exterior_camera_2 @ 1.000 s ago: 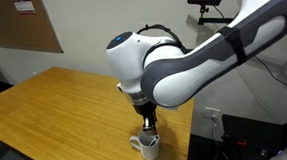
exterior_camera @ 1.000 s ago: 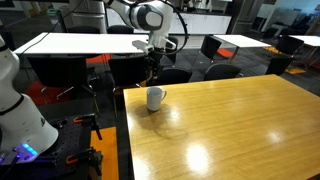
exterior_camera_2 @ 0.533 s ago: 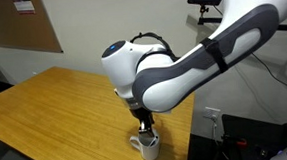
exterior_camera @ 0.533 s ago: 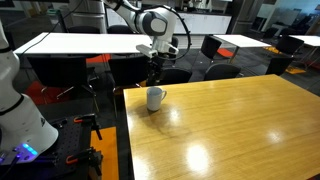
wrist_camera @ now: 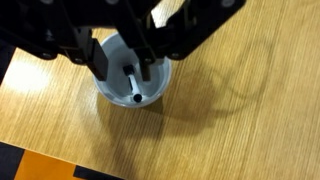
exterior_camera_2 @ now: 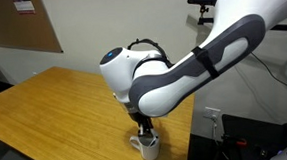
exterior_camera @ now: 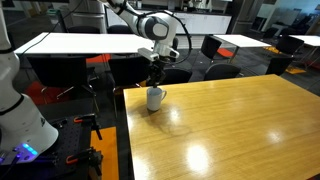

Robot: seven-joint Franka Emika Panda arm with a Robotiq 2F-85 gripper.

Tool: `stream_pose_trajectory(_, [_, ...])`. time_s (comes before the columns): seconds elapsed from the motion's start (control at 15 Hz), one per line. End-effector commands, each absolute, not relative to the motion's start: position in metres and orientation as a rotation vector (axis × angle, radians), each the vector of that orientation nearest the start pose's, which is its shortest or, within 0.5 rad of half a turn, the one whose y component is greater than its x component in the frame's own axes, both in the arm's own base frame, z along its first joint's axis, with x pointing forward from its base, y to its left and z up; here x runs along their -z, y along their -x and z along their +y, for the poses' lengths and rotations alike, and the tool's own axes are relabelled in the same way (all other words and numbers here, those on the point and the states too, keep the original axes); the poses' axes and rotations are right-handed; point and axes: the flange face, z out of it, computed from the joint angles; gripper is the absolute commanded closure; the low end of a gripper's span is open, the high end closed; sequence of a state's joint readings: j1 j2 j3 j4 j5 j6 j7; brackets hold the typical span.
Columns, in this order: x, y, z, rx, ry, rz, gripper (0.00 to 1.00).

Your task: Take the marker out of the cup and put it on the table

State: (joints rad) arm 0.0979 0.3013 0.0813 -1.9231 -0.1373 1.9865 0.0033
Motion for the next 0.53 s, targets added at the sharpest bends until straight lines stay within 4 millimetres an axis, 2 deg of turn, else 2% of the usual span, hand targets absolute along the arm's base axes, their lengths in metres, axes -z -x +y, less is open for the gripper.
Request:
stream_pose_trajectory(0.0, [-0.315,-0.585,0.093,-0.338,3.223,-0.382,0.57])
stream_pose_trajectory(0.47, [-0.302,-0.589,0.088,-0.286,3.215,-0.372,0.58])
